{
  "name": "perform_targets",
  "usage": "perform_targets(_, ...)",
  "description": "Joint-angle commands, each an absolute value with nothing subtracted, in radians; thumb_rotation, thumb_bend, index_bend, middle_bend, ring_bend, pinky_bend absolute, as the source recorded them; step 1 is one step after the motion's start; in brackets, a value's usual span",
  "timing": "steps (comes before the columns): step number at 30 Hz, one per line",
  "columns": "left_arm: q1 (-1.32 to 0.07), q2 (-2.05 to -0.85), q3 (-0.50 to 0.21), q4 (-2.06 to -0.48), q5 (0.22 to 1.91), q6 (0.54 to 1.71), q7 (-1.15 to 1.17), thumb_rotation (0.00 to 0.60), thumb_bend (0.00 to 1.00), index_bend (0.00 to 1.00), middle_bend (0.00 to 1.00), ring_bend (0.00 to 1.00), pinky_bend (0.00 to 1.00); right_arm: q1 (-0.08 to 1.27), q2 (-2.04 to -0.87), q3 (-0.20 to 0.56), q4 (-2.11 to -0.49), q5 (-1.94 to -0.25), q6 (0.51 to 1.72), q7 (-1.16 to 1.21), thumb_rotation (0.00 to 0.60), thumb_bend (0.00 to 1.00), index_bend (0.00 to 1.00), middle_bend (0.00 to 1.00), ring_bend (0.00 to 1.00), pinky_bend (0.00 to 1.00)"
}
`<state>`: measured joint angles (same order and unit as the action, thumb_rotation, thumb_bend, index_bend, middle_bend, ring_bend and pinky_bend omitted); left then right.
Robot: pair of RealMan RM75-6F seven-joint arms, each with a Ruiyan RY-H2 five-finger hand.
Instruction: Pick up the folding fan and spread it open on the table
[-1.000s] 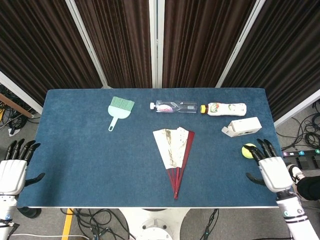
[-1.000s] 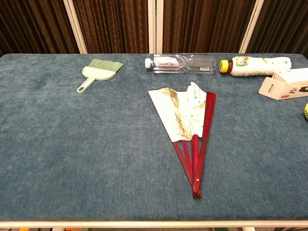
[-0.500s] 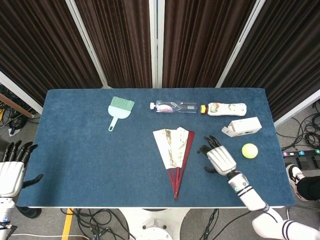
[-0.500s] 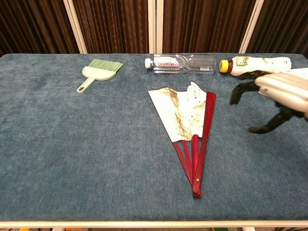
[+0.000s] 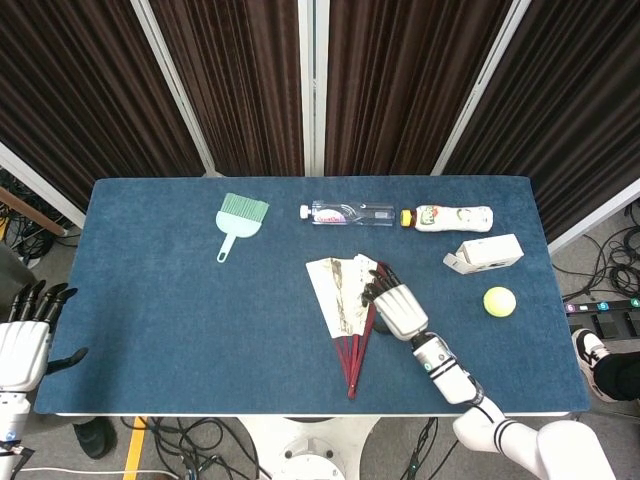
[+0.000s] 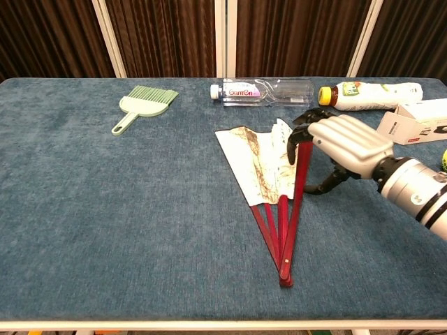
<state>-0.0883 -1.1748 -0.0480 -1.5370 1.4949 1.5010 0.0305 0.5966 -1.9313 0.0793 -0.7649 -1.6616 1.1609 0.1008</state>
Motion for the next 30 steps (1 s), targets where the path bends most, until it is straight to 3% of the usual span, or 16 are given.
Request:
perform_targets(1,-0.089,-1.175,-0.047,-1.534,1.498,1.5,0.017,0.6,0.0,0.16,0.12,0.02,0.05,0.613,-1.968,0.062,-0.717,-1.67,1.169,0.117,0.6,0.04,0.49,0.36,0.12,0.06)
perform_targets(5,-0.092,-1.175,-0.047,-1.527,1.499,1.495,0.0,0.6,0.0,0.16,0.12,0.02,0.05,0.62,-1.998,0.045,-0.662,-1.677,1.178,0.122,0.6,0.05,0.49,0.37,0.13,0.06)
perform_targets(9,-0.098,-1.176,-0.051,-1.522,1.498,1.488,-0.008,0.6,0.0,0.16,0.12,0.02,0.05,0.634,-2.028,0.035,-0.607,-1.685,1.19,0.133,0.6,0.14,0.49,0.38,0.13,0.06)
perform_targets(12,-0.106,-1.175,-0.054,-1.52,1.507,1.489,-0.01,0.6,0.0,0.16,0.12,0.02,0.05,0.654,-2.039,0.03,-0.578,-1.691,1.194,0.143,0.6,0.29,0.51,0.4,0.15,0.06)
perform_targets(20,-0.168,-1.161,-0.068,-1.511,1.578,1.469,-0.035,0.6,0.0,0.16,0.12,0.02,0.05,0.765,-1.964,-0.011,-0.579,-1.761,1.178,0.134,0.6,0.65,0.7,0.53,0.29,0.12)
perform_targets(24,-0.21,-1.145,-0.078,-1.54,1.606,1.44,-0.07,0.6,0.0,0.16,0.12,0.02,0.06,0.843,-1.877,-0.01,-0.663,-1.794,1.182,0.151,0.6,0.68,0.78,0.57,0.32,0.13)
perform_targets(30,-0.296,-1.152,-0.112,-1.577,1.619,1.379,-0.2,0.6,0.0,0.16,0.12,0.02,0.09,0.936,-1.705,0.027,-0.865,-1.805,1.179,0.166,0.6,0.66,0.87,0.63,0.36,0.15)
